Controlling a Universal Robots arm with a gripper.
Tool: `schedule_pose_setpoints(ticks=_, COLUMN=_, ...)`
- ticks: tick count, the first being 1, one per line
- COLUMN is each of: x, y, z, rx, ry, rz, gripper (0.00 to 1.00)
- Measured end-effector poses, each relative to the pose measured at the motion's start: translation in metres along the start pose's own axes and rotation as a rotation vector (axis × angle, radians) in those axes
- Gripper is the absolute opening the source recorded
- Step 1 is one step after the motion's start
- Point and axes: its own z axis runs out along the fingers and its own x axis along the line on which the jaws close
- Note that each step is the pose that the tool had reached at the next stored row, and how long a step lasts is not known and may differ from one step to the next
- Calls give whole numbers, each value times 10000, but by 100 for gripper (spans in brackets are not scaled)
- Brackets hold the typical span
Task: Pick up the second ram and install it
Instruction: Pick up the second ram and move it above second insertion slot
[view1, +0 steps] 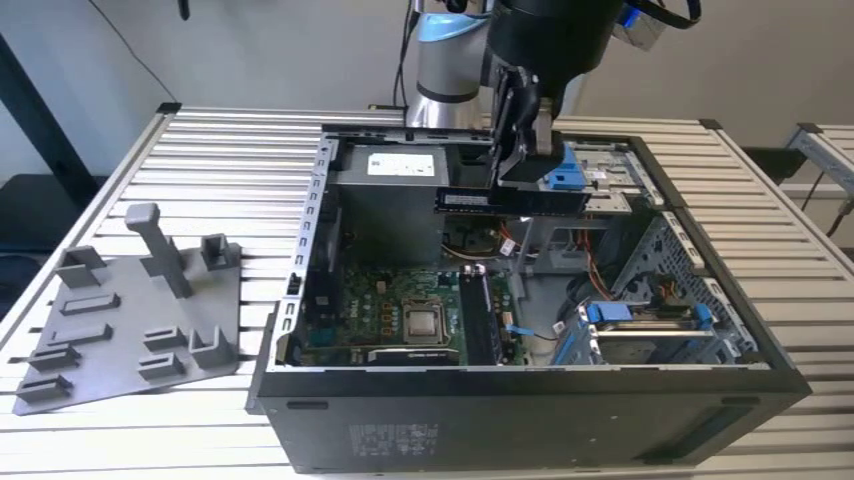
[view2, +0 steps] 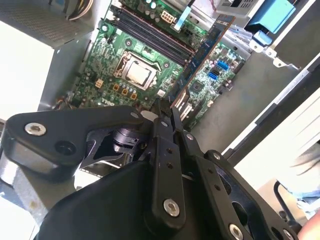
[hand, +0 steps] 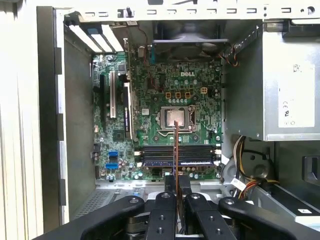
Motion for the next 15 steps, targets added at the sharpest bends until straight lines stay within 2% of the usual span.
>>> schedule_pose_setpoints(ticks=5, x=-2, y=-1, z=0, rx=0, ry=0, rz=-1, gripper=14)
schedule_pose_setpoints(ticks=8, x=-42, y=1, z=0, rx=0, ry=0, rz=-2, gripper=14)
schedule_pose_setpoints(ticks=10, x=-108, y=4, z=0, rx=0, ry=-1, rz=-1, gripper=14)
schedule_pose_setpoints(ticks=15, x=-333, y=15, z=-1, rx=0, ry=2, rz=-2, gripper=14)
